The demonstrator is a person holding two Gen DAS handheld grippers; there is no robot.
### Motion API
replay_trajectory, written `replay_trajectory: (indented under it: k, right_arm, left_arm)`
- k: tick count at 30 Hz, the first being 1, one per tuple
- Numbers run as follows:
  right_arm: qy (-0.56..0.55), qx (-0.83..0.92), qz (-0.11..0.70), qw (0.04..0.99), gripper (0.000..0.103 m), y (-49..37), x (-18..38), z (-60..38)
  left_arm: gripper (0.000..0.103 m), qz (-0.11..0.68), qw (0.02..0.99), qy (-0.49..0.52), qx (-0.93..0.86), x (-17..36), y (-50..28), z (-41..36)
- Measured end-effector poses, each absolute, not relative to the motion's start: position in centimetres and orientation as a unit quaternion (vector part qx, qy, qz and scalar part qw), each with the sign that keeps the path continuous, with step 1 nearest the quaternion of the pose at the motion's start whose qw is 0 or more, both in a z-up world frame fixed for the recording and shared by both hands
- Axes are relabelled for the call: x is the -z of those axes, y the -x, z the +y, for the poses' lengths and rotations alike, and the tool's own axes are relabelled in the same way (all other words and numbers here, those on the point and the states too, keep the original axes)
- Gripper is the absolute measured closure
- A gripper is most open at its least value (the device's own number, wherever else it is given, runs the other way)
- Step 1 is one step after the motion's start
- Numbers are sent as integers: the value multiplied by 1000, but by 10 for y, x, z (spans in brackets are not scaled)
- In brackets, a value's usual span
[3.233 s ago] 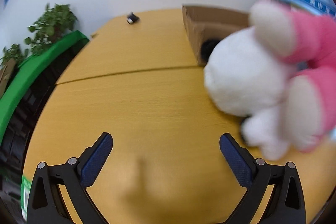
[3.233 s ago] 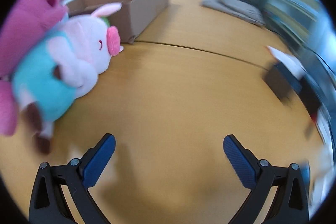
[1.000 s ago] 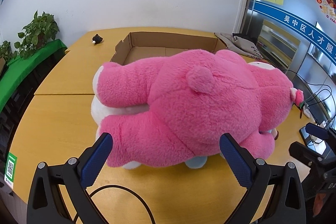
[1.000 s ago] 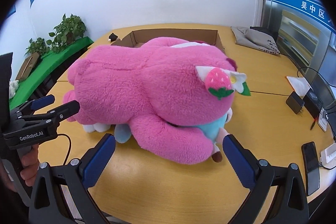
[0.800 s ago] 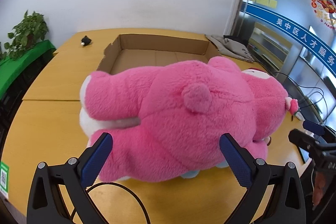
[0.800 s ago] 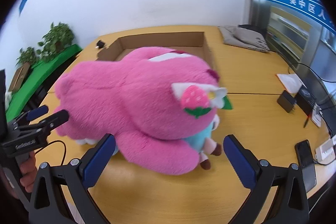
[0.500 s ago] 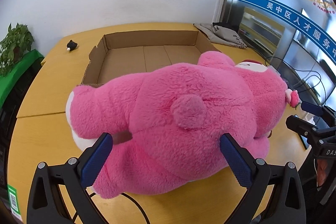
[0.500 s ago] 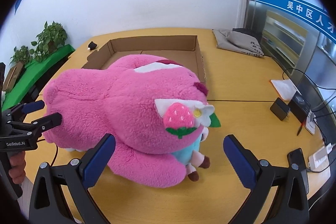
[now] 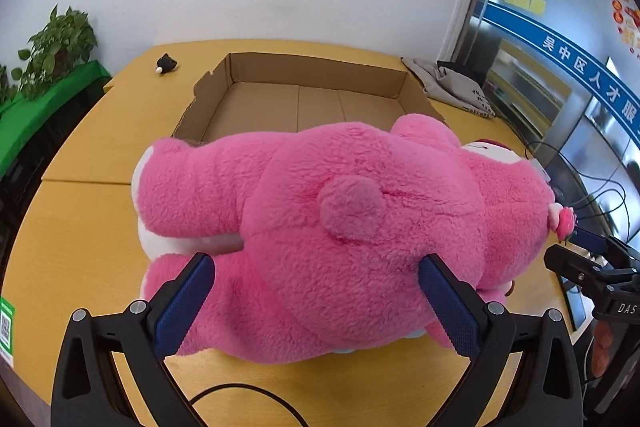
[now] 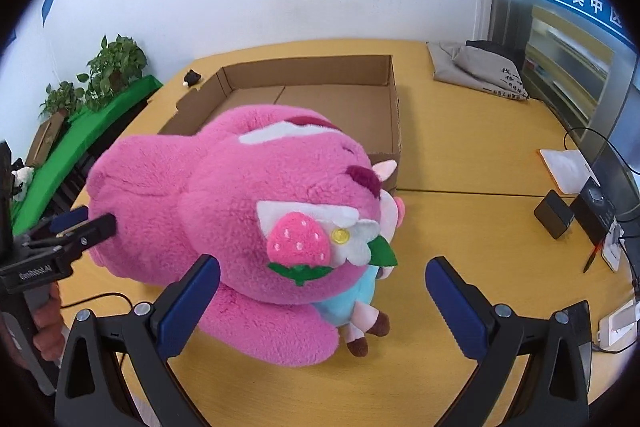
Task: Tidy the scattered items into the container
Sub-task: 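Lower the left tool onto the bear's back while the right tool reaches its head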
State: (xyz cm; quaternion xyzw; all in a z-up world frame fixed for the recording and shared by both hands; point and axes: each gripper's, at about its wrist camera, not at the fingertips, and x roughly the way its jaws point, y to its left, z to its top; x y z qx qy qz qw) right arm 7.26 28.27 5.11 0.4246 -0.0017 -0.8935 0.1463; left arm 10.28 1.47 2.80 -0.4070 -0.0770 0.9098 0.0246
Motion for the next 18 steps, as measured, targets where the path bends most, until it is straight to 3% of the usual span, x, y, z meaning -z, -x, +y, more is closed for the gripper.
replay_trajectory:
  k: [8, 18]
  right_arm:
    - [-410, 903, -46, 123, 0, -76, -43, 280]
    - [-411, 906, -4, 103, 0, -49, -52, 274]
  left_arm:
    - [0, -91, 60, 420, -901, -20, -99, 7]
    - [0, -143, 92, 451, -876, -9, -75, -4]
